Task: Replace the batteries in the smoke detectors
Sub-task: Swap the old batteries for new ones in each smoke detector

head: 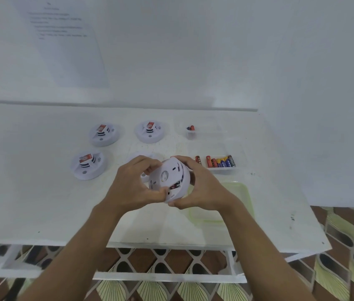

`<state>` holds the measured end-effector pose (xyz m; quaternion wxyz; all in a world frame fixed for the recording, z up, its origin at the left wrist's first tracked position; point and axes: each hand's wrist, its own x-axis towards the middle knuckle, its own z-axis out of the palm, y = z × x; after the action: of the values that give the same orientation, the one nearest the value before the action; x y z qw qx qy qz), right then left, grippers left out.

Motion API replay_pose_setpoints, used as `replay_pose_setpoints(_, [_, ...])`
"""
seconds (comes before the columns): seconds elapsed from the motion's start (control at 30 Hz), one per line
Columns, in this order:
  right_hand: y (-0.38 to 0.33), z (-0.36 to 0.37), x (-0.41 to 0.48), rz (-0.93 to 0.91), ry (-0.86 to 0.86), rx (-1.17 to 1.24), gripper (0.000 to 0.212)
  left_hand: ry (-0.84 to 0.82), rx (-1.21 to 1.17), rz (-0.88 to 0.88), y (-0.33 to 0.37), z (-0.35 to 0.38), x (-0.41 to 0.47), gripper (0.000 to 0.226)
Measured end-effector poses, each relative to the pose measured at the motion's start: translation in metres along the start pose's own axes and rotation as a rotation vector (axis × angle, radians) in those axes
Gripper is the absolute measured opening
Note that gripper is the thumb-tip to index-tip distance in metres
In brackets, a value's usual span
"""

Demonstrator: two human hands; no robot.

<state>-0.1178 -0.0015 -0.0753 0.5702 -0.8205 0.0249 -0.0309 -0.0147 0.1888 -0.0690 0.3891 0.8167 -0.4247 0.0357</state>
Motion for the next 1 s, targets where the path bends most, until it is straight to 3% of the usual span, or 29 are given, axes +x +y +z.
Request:
replay_pose_setpoints(0.2, [-0.001,0.008,0.004,-0.022,-0.031,-0.059,0.096,0.002,0.023,-0.042,-0.002,-0.002,-0.007,0.064])
replay_pose_setpoints(0.4, [-0.002,0.009,0.008,-0.020,-0.074,-0.039,0.094,-0.070,0.030,0.064,-0.004,-0.018,-0.010,0.065])
replay_pose_setpoints(0.67, [-0.011,0.026,0.020,-0.087,-0.063,-0.116,0.096,0.039,0.031,-0.073,-0.014,-0.025,-0.009,0.064])
replay_pose_setpoints(1.0, [-0.006,0.028,0.025,-0.017,-0.010,0.019,0.092,0.039,-0.007,-0.083,-0.036,-0.032,-0.020,0.059])
